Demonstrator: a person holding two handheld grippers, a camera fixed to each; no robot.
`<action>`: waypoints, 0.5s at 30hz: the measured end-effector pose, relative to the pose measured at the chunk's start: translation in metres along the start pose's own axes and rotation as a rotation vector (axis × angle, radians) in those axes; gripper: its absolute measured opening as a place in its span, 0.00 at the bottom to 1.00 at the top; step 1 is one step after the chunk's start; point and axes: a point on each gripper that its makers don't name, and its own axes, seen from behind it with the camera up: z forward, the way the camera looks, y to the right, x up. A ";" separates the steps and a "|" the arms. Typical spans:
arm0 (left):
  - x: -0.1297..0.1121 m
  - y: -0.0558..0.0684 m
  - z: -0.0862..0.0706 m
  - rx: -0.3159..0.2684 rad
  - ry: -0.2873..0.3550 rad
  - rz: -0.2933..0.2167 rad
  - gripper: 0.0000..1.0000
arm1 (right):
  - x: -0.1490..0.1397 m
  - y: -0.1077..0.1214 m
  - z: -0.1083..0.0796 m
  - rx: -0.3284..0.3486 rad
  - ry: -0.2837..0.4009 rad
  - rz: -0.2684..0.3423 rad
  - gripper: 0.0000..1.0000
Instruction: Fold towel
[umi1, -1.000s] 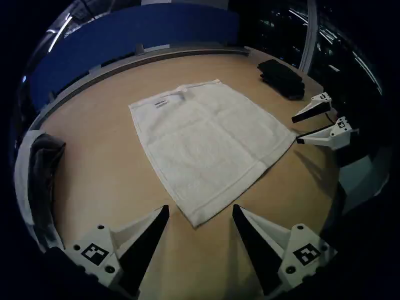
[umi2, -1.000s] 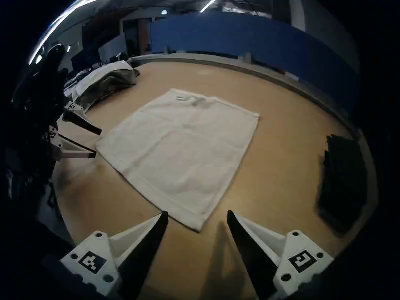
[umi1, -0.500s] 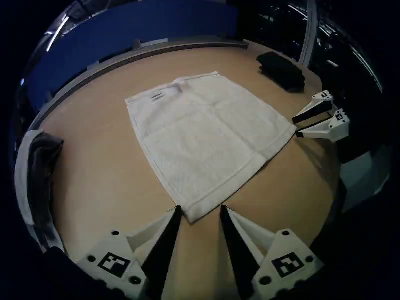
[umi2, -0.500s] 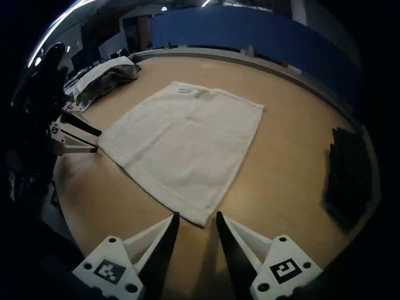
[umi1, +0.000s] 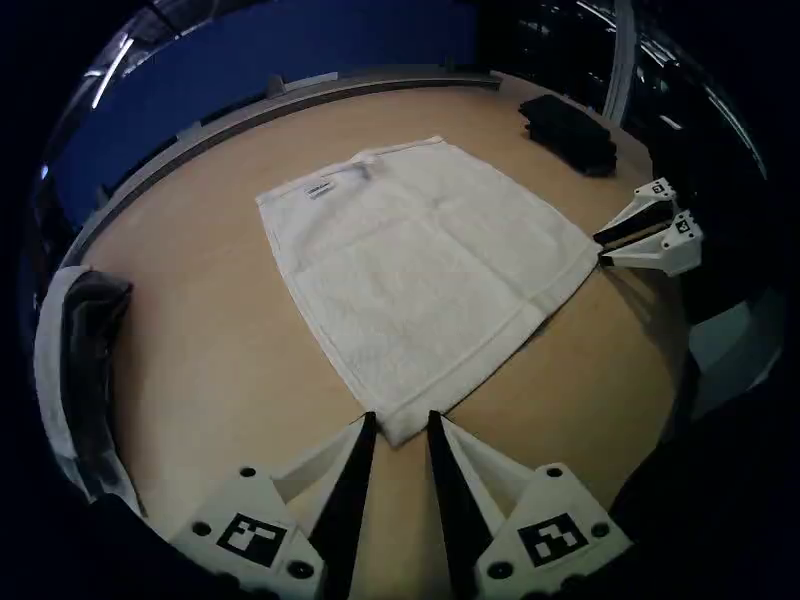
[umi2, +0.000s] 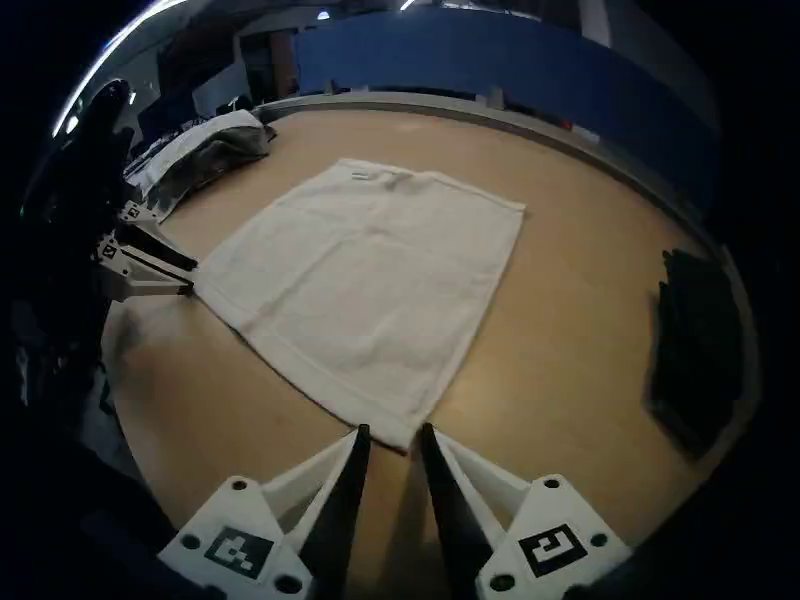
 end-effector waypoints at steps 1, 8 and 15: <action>0.000 0.000 0.000 0.002 0.000 0.003 0.36 | 0.000 0.001 0.000 -0.003 0.001 0.001 0.27; 0.000 -0.001 0.000 0.008 -0.002 0.021 0.26 | -0.001 0.002 0.002 -0.009 0.000 0.007 0.23; -0.001 0.000 0.000 0.004 0.001 0.024 0.14 | -0.001 0.002 0.001 -0.013 -0.004 0.007 0.14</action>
